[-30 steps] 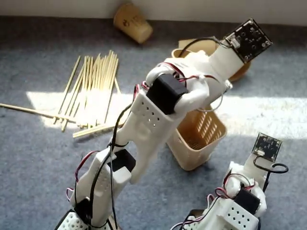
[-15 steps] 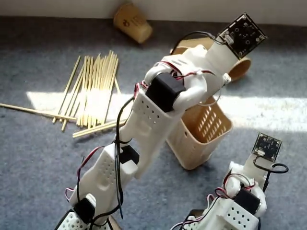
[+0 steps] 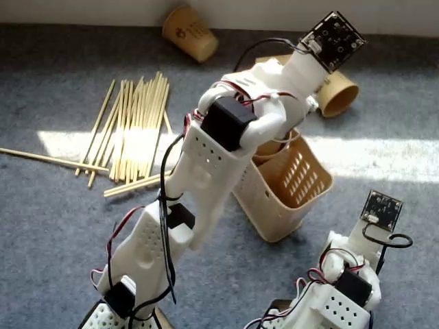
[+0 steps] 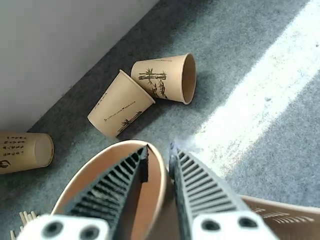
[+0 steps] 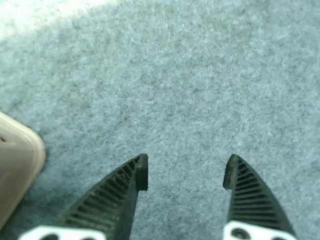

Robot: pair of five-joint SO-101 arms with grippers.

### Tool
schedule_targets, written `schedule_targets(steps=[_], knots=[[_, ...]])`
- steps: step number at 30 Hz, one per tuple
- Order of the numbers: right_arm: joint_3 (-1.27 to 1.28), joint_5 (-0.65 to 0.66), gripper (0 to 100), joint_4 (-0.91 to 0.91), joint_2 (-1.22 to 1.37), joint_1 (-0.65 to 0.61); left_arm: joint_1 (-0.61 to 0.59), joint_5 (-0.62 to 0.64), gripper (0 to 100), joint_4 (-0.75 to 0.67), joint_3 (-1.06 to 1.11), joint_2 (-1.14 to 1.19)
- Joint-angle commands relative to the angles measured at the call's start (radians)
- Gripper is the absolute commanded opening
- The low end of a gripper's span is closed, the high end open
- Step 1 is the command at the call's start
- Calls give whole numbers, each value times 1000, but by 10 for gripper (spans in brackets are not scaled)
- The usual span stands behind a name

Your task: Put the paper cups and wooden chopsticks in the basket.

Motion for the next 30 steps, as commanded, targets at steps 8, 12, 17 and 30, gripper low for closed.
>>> schedule_targets(steps=[8, 12, 17, 30], knots=[[-7, 9, 249, -21, -8, -15, -18, 11, 91, -71, -28, -151], [-7, 9, 249, -21, -8, -41, -22, 12, 88, -71, -28, -200], [-7, 9, 249, -21, -8, -38, -44, 18, 88, -74, -28, -246], [-5, 9, 249, -19, -8, -41, -768, 336, 50, 104, 36, -216]])
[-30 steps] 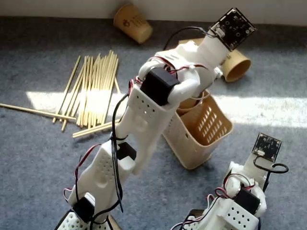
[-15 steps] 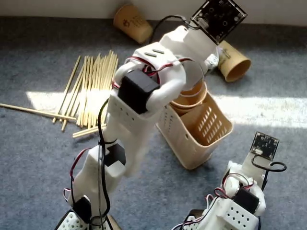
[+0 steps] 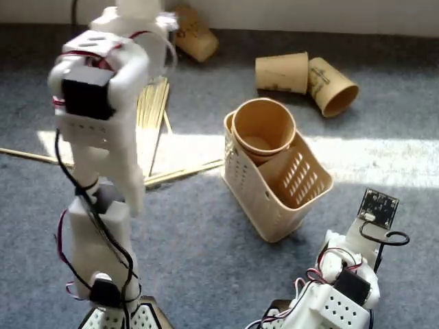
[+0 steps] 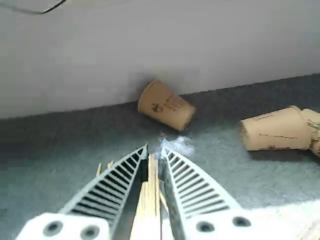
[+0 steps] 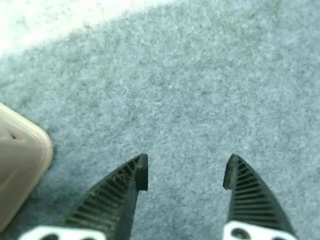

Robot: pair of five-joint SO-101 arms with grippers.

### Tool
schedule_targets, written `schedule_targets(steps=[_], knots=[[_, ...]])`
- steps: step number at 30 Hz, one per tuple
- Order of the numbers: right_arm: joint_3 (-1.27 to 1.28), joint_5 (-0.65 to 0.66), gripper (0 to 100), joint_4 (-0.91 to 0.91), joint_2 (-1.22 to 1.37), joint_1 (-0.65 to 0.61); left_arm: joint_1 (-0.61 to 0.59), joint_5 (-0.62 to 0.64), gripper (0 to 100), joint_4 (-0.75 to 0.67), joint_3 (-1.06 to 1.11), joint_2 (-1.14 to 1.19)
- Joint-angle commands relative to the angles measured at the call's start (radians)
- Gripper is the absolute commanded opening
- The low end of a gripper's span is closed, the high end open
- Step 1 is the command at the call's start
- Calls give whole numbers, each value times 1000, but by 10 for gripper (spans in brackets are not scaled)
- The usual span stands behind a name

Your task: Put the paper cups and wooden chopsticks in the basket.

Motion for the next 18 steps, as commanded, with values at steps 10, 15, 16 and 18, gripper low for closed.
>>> schedule_targets(steps=[10, 15, 16, 18], knots=[[33, 9, 249, -87, -8, -8, -466, 141, 52, 37, 383, 101], [35, 9, 249, -88, -8, -8, -469, 147, 54, 38, 716, 79], [35, 8, 249, -88, -8, -8, -469, 160, 65, 38, 773, 62], [36, 6, 249, -90, -8, -7, -472, 215, 123, 37, 854, 36]])
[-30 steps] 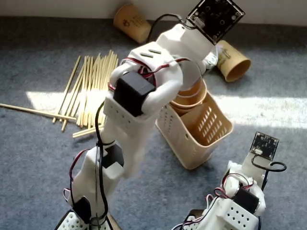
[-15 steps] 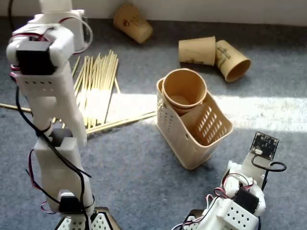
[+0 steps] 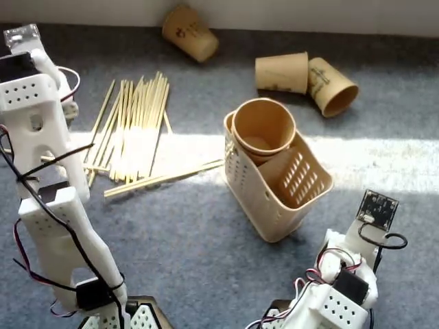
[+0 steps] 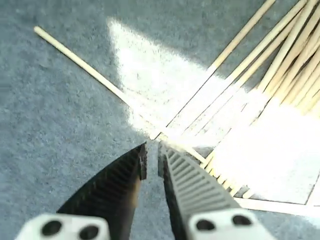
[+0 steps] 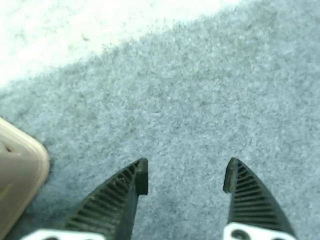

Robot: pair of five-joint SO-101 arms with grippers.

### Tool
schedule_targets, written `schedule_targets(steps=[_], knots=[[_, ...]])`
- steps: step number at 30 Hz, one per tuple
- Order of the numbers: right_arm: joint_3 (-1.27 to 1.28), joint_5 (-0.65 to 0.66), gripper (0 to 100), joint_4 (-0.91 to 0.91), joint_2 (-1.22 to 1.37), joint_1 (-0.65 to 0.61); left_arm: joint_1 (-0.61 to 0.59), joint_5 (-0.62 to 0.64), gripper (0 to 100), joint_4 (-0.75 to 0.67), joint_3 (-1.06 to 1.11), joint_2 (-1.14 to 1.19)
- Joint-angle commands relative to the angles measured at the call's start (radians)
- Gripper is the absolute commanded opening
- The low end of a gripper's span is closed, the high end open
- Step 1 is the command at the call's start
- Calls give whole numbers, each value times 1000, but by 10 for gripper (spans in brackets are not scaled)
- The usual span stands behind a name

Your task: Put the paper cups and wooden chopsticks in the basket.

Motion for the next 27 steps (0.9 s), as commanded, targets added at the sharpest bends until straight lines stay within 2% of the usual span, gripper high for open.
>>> schedule_targets(steps=[1, 5, 14, 22, 27], knots=[[10, 8, 249, -22, -10, -8, -10, 89, 155, 6, 136, -90], [59, 8, 249, -77, -10, -8, -33, 209, 215, 6, 166, -139], [87, 9, 249, -99, -10, -39, -67, 219, 214, -17, 196, -344], [142, 9, 249, -101, -10, -188, -45, 219, 214, -15, 503, -768], [145, 9, 249, -97, -10, -222, 22, 219, 214, -29, 823, -1144]])
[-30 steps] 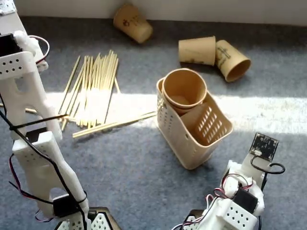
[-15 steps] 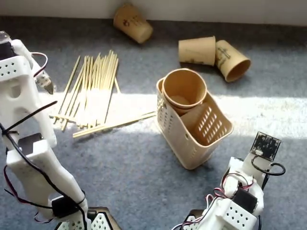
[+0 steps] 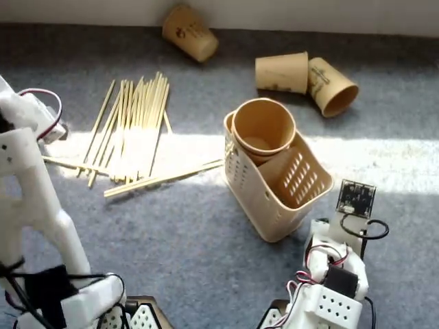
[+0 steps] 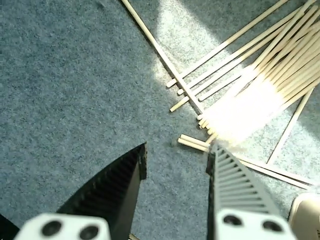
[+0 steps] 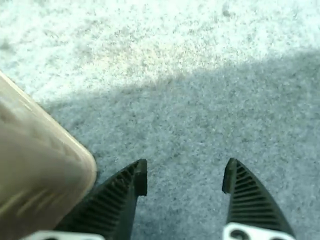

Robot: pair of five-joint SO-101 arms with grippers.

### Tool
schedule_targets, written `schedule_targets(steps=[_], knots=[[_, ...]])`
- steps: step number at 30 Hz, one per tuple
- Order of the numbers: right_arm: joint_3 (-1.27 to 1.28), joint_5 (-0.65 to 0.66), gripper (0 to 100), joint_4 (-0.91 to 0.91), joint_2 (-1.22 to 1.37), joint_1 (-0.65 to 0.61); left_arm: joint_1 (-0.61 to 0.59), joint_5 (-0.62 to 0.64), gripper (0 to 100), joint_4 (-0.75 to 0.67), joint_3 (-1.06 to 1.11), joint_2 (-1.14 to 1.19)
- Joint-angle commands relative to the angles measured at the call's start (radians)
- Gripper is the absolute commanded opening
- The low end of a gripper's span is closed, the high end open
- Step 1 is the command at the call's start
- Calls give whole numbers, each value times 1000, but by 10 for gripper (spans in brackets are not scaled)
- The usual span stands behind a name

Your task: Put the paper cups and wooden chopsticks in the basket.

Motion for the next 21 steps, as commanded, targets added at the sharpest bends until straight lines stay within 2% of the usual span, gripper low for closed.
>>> schedule_targets(steps=[1, 6, 11, 13, 16, 21], knots=[[125, 9, 249, -24, -8, -24, 70, 6, 214, -26, 246, -325], [119, 9, 249, -22, -8, -18, 133, 2, 215, -169, 693, -759], [87, 9, 249, -27, -8, -16, 134, -5, 217, -269, 1036, -1185], [38, 9, 249, -27, -8, -8, 133, -60, 217, -305, 1141, -1317], [-73, 5, 249, -21, -7, 4, 110, -161, 217, -362, 1264, -1432], [-288, 3, 249, 114, -1, -28, 107, -173, 217, -437, 1408, -1451]])
